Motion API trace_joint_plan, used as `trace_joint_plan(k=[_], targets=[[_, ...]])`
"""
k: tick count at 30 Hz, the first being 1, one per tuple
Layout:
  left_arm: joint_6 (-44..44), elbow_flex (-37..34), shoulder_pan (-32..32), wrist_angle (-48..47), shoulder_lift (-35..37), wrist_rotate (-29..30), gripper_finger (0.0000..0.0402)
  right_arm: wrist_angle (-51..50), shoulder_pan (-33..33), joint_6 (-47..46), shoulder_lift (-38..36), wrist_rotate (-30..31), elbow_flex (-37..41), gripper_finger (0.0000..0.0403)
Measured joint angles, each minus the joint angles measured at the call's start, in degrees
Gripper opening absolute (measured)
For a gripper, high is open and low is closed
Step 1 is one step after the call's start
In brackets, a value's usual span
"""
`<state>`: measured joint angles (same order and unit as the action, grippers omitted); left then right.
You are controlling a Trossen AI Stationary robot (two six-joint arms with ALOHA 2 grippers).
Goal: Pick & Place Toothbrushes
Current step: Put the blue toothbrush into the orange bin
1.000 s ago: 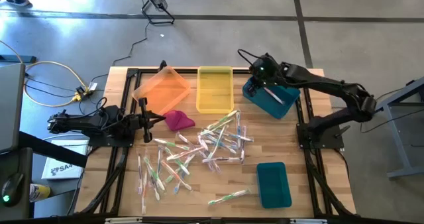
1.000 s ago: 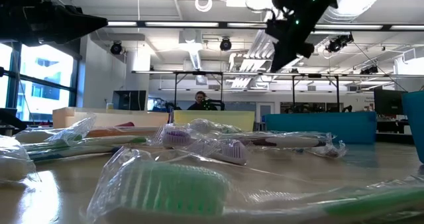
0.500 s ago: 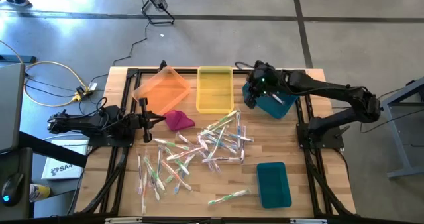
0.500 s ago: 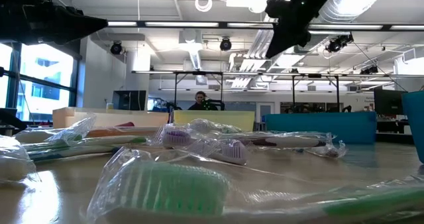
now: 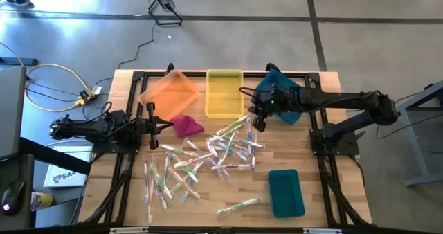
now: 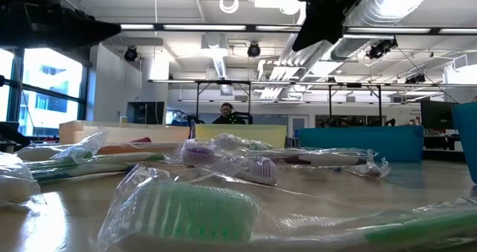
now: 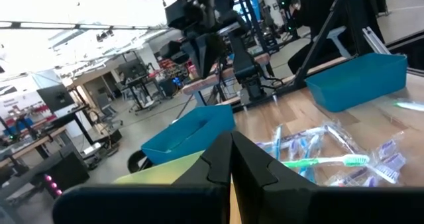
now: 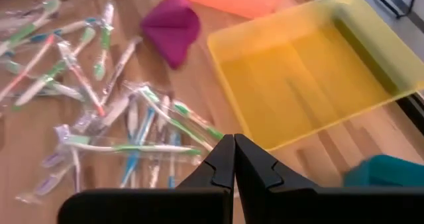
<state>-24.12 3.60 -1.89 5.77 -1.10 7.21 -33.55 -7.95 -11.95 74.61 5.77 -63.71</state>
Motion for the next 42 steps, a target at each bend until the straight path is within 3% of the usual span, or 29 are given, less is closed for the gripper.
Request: trace_joint_plan(k=[11,24,29,34,42], targets=[[0.02,0.0,0.0,-1.76,0.0,-0.9,0.0,-0.57,5.56,-3.31,0.02,3.47,0.01,0.0003],[0.02,0.0,-0.02,-3.74,0.02,-2.23,0.0,2.66,15.61,-11.5,0.3,13.48,3.25,0.0003],[0.02,0.0,-0.02,-5.35,0.02,-2.24,0.0,10.2,16.58,-15.38,-0.5,13.73,11.05,0.0003],[0.16,0.0,-0.01,-5.78,0.02,-2.24,0.0,10.19,14.29,-16.5,-0.46,10.41,14.23,0.0003],[-0.07,0.0,0.0,-5.73,0.02,-0.57,0.0,9.84,7.74,-5.84,-0.48,4.61,14.28,0.0003]])
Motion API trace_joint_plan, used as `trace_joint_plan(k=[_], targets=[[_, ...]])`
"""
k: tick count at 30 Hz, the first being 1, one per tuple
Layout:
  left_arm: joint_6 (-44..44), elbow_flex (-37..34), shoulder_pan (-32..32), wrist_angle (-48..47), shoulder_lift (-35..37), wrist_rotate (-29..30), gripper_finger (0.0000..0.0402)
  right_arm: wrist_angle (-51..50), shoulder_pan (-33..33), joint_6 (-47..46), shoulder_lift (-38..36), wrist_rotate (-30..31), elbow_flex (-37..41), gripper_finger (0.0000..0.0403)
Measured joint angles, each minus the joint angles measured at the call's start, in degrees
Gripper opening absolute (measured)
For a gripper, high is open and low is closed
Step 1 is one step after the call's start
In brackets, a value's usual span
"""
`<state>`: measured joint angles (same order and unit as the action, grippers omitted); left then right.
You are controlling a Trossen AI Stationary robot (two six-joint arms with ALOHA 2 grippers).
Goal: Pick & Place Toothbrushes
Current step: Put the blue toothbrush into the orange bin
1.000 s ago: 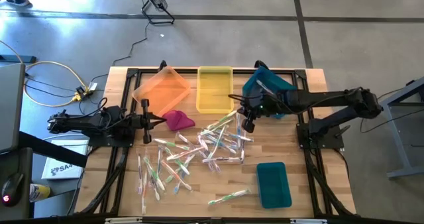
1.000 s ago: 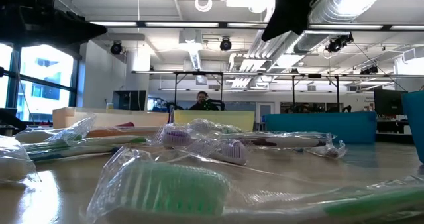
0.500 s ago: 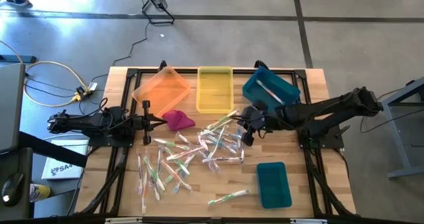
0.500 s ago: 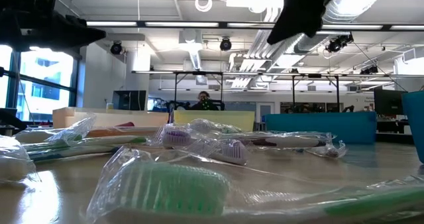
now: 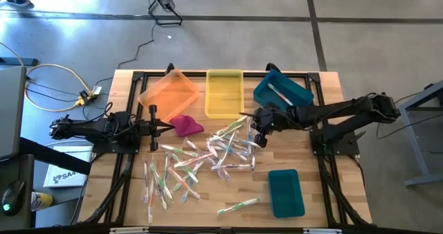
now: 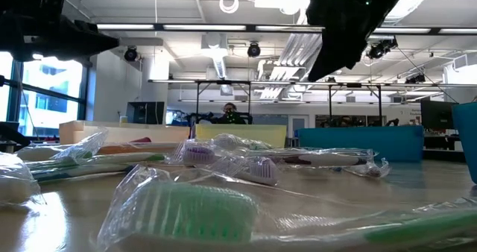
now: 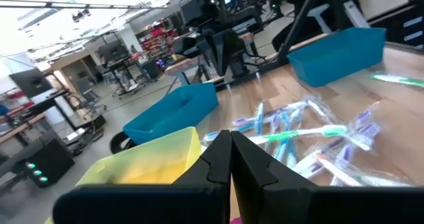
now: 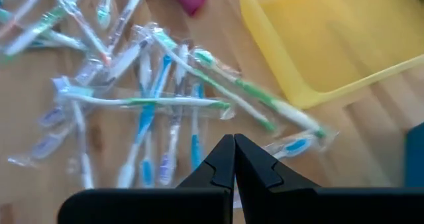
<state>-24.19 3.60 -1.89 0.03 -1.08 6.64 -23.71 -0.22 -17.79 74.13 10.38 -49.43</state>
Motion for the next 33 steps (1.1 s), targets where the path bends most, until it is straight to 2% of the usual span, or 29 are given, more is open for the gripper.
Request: trace_joint_plan(k=[5,9,17,24,33], targets=[[-1.04,0.0,0.0,0.19,0.0,4.51,0.0,-0.01,-3.63,8.78,0.0,-0.26,0.0,0.0003],[-1.04,0.0,0.0,0.91,0.0,6.93,0.0,0.7,-5.18,8.6,0.0,-0.76,0.0,0.0003],[-1.63,0.0,0.0,3.74,-0.02,7.23,0.0,7.35,-5.86,4.86,0.28,-7.87,-0.01,0.0003],[-1.63,-0.02,0.0,2.82,-0.02,7.23,0.0,-2.96,0.66,1.63,0.33,-3.19,-4.42,0.0003],[-1.5,-0.02,0.0,2.84,-0.02,7.03,0.0,-15.45,5.29,-6.96,0.33,-4.43,-6.01,0.0003]])
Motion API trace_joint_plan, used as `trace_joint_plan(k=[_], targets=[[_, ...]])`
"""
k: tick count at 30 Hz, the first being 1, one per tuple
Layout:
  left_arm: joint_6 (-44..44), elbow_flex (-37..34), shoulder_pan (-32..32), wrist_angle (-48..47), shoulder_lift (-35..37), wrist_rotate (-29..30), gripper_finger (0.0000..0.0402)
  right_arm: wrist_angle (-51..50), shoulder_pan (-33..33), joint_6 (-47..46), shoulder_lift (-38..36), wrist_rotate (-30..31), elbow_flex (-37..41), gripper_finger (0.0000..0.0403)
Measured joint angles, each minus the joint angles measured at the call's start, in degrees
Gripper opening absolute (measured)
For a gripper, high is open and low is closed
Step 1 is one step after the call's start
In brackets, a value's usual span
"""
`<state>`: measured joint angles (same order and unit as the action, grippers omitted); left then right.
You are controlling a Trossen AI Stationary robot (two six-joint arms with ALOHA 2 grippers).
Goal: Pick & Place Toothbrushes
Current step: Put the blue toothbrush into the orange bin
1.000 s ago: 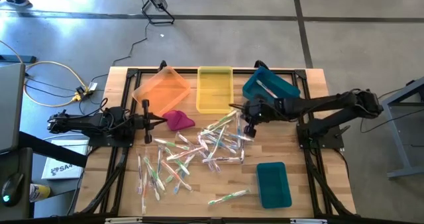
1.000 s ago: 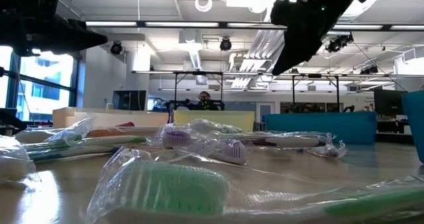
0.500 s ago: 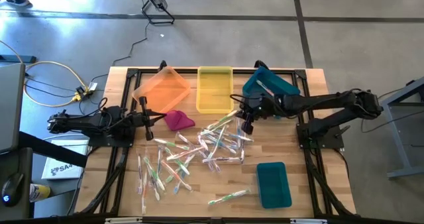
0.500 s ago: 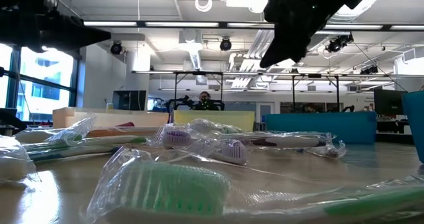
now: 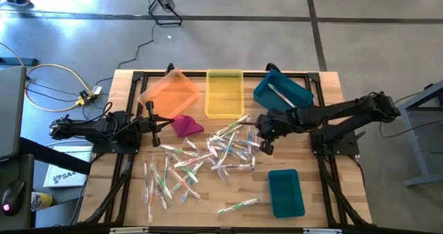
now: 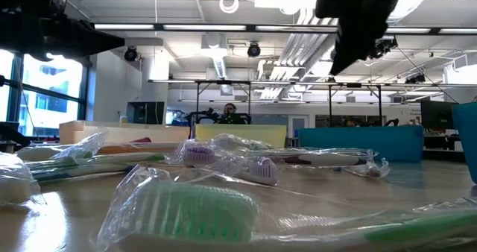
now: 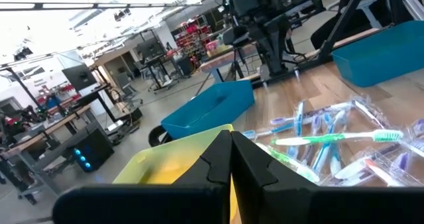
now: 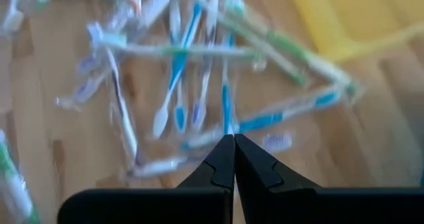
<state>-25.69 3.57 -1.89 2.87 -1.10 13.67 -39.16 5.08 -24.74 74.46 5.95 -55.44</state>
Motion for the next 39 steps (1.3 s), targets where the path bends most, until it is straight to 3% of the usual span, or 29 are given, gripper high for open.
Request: trace_joint_plan(k=[9,18,22,39], targets=[[0.5,0.0,0.0,-0.04,0.0,-1.17,0.0,-1.33,1.38,-3.66,0.0,-0.11,0.0,0.0014],[0.52,0.0,0.0,-0.09,0.0,-1.26,0.0,-2.88,1.36,-2.21,2.77,-1.04,0.0,0.0137],[0.52,0.0,0.0,-0.6,0.0,-1.27,0.0,-2.99,1.8,-1.87,7.01,-1.34,0.0,0.0163],[0.7,-0.04,0.0,-3.13,0.02,-1.25,0.0,-1.7,2.8,2.55,20.81,0.1,0.02,0.0169]])
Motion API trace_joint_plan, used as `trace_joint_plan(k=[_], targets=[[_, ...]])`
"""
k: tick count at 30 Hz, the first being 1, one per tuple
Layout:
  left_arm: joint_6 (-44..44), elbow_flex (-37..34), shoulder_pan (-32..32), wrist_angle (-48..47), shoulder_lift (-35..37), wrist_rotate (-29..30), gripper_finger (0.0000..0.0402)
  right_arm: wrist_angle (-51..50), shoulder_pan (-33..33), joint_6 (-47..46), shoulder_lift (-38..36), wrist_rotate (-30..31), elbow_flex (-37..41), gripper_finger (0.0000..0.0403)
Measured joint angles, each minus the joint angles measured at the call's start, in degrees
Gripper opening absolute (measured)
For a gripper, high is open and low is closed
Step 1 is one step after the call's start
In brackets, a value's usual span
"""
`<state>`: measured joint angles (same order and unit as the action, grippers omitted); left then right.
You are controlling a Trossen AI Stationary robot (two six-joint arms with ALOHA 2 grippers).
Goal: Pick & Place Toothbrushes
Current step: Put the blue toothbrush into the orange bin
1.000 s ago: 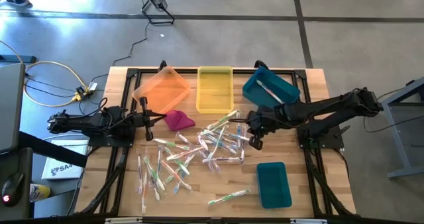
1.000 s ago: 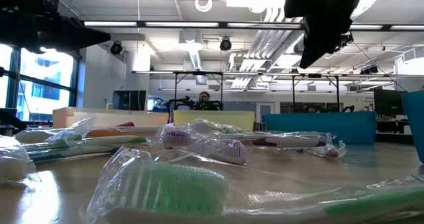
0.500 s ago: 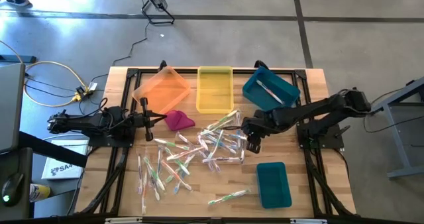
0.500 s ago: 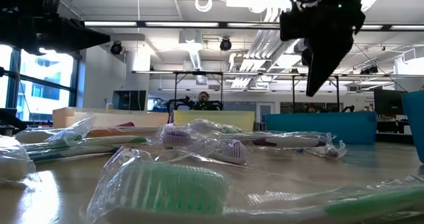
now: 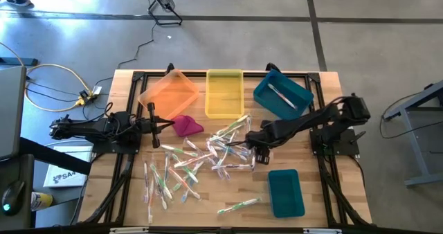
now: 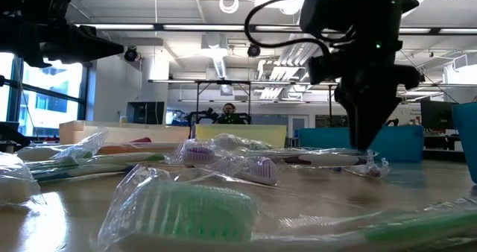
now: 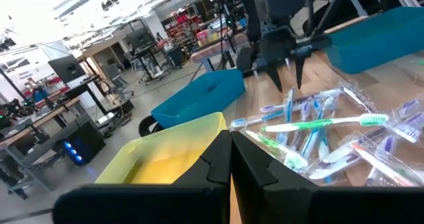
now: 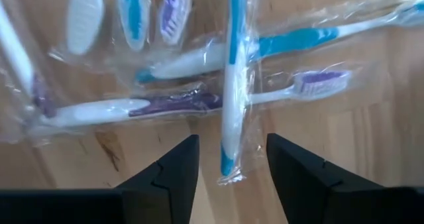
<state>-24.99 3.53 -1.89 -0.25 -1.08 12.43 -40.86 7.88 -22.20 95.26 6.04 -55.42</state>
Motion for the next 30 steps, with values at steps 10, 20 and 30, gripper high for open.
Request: trace_joint_plan(k=[10,20,30], targets=[[0.0,0.0,0.0,-0.23,0.0,0.0,0.0,2.62,-0.15,1.04,3.34,2.01,0.0,0.0169],[-0.02,0.0,0.0,-0.37,0.0,0.02,0.0,2.71,-0.15,1.07,3.39,1.75,0.02,0.0099],[-0.02,0.0,0.0,-0.37,0.0,0.02,0.0,2.01,-0.15,1.05,3.39,1.25,0.02,0.0018]])
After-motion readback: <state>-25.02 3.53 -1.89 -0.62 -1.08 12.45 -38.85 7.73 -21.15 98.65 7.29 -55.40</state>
